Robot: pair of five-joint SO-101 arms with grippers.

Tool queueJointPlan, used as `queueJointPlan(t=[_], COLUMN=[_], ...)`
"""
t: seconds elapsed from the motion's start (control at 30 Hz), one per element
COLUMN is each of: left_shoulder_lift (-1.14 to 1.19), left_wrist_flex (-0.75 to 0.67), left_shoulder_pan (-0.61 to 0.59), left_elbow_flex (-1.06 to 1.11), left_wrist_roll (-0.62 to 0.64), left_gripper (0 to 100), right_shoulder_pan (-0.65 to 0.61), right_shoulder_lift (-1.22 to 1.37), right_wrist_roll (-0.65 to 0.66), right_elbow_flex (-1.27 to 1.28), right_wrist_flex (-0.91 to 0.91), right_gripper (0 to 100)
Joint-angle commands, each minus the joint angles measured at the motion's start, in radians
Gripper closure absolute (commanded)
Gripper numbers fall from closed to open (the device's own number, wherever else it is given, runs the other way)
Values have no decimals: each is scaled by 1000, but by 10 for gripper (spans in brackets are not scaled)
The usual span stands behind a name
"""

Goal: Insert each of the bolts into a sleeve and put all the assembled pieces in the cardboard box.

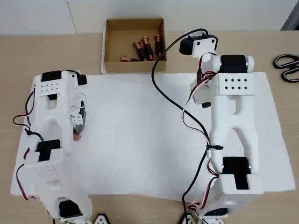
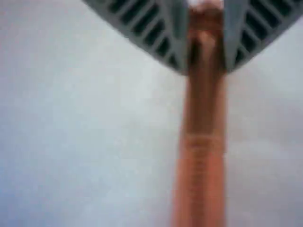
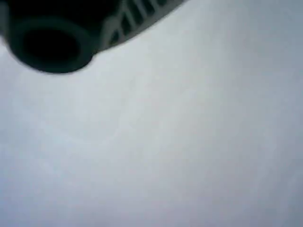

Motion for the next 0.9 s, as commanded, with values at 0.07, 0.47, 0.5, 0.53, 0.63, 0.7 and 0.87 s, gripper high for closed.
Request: queueJointPlan(t=[0.07,0.47,0.5,0.53,0.63,0.7,0.87], left_shoulder_lift=[-6,-6,-6,-6,-17,-37,-158], left_wrist_flex=[0,-63,-63,-61,-49,-3,58], left_shoulder_pan=[3,3,3,3,5,8,55], left_elbow_flex=[-7,51,56,58,50,18,-47], left_wrist_roll=[-2,0,0,0,2,2,-40], left_gripper=[924,992,994,994,994,994,994], right_shoulder_pan=[7,8,8,8,8,7,4], right_shoulder_lift=[-51,-53,-53,-53,-53,-53,-53], right_wrist_roll=[-14,-14,-14,-14,-14,-14,-14], right_elbow_flex=[-3,-3,-3,-3,-3,-3,-3], right_wrist_flex=[1,4,4,4,1,-1,-2], right_gripper=[994,994,994,994,994,994,994])
